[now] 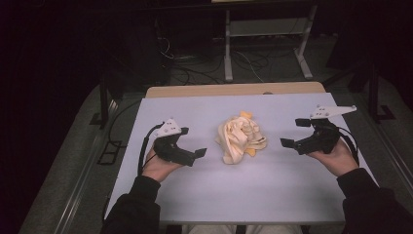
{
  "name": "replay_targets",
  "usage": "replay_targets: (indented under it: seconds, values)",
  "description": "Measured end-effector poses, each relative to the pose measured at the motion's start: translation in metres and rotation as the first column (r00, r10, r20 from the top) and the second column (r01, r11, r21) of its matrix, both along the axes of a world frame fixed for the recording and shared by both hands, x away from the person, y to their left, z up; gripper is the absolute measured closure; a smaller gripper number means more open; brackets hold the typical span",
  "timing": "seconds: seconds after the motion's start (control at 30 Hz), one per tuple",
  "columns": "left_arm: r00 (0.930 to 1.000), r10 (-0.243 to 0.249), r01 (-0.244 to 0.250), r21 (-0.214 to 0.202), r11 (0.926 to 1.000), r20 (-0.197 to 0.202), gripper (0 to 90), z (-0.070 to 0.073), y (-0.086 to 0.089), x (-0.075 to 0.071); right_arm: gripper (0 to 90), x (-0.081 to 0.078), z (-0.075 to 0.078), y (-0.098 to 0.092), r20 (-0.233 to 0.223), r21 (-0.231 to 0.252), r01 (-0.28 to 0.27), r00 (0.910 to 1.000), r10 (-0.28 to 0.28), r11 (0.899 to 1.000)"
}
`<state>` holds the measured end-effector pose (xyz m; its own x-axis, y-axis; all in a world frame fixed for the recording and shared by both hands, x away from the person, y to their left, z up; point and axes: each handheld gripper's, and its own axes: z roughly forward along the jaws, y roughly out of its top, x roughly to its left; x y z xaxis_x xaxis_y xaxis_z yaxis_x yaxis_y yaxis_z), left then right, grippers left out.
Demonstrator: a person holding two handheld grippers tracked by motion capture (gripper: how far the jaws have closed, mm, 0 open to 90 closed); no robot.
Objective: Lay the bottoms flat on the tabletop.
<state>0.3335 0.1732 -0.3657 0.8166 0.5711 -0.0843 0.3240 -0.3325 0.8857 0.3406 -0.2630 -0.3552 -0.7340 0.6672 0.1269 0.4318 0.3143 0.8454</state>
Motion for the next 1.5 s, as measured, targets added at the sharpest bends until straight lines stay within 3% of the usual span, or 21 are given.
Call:
replay_targets:
  seconds: [0.47, 1.0, 1.17, 1.5]
  values:
    - [0.9999, 0.016, -0.015, -0.008, 0.9998, 0.007, 0.0, 0.014, -0.013, 0.019, 0.0, 0.027, 0.011, 0.002, -0.002, 0.000, 0.017, 0.9999, -0.017, 1.000]
    - [0.9993, 0.002, -0.003, -0.014, 0.9999, -0.038, 0.0, -0.004, -0.039, 0.039, 0.0, 0.052, -0.002, 0.006, -0.055, 0.004, 0.031, 0.9980, -0.031, 0.999]
    - [0.9990, -0.003, 0.003, -0.014, 0.9999, -0.045, 0.0, -0.005, -0.045, 0.040, 0.0, 0.056, -0.004, 0.008, -0.042, 0.034, 0.046, 0.9981, -0.045, 0.998]
    - [0.9986, 0.001, -0.002, -0.016, 0.9999, -0.053, 0.0, -0.017, -0.060, 0.045, 0.0, 0.066, -0.015, 0.020, -0.054, 0.035, 0.044, 0.9977, -0.042, 0.998]
